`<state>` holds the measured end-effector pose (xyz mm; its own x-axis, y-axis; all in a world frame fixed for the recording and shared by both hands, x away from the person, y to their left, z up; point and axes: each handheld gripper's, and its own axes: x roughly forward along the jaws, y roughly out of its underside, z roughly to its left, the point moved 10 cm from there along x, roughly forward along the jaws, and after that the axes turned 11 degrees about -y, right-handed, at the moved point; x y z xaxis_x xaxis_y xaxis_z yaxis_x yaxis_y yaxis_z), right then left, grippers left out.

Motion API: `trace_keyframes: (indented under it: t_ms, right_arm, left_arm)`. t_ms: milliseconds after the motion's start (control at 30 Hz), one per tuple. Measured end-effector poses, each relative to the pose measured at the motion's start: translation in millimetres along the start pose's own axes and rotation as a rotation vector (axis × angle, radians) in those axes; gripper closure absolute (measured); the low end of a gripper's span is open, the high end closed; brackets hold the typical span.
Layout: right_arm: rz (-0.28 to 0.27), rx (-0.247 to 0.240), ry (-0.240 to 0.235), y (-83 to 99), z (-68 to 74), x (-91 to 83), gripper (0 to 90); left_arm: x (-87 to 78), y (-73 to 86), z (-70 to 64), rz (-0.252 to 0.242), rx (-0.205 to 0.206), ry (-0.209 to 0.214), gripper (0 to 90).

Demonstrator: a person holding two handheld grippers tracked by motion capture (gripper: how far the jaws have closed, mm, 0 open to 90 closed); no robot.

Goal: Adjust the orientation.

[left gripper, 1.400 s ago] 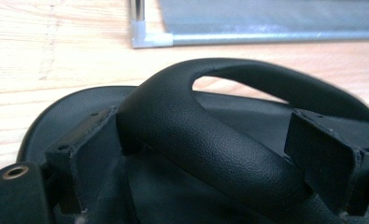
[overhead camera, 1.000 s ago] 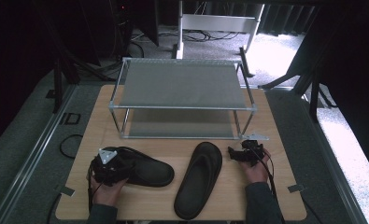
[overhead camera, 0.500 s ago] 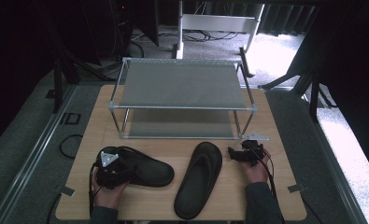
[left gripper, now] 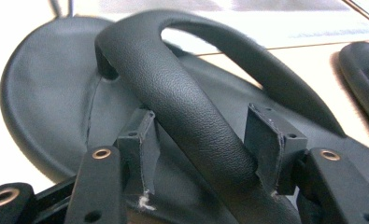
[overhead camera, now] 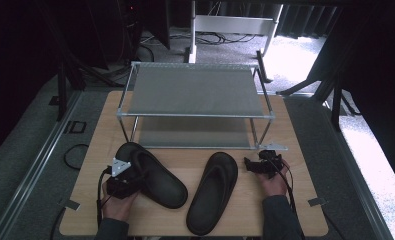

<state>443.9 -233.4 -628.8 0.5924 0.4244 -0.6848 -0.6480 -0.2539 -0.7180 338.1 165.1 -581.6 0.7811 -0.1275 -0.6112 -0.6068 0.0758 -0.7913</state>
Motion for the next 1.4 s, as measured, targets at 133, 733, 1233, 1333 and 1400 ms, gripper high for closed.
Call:
trace_keyframes:
  t_ms: [133,733,1233,1333,1400]
  right_arm:
    - [0.0,0.0,0.0,0.0,0.0,0.0,13.5]
    - [0.0,0.001,0.0,-0.2,-0.1,0.1,13.5]
    - [-0.02,-0.006,-0.003,-1.3,1.6,-1.7,25.8]
    - [-0.023,0.007,0.01,-1.4,-0.4,-2.1,25.9]
    - [-0.023,0.01,0.014,-1.3,-0.9,-2.3,25.9]
  left_arm:
    - [7.8,-9.9,-6.6,-0.011,0.021,0.02,49.4]
    - [53.6,-60.1,-64.8,-0.073,0.185,0.152,61.3]
    - [79.4,-69.4,-88.6,-0.071,0.178,0.176,66.3]
    - [82.6,-74.0,-92.4,-0.083,0.166,0.182,66.5]
    - [85.4,-75.7,-93.5,-0.084,0.166,0.175,66.5]
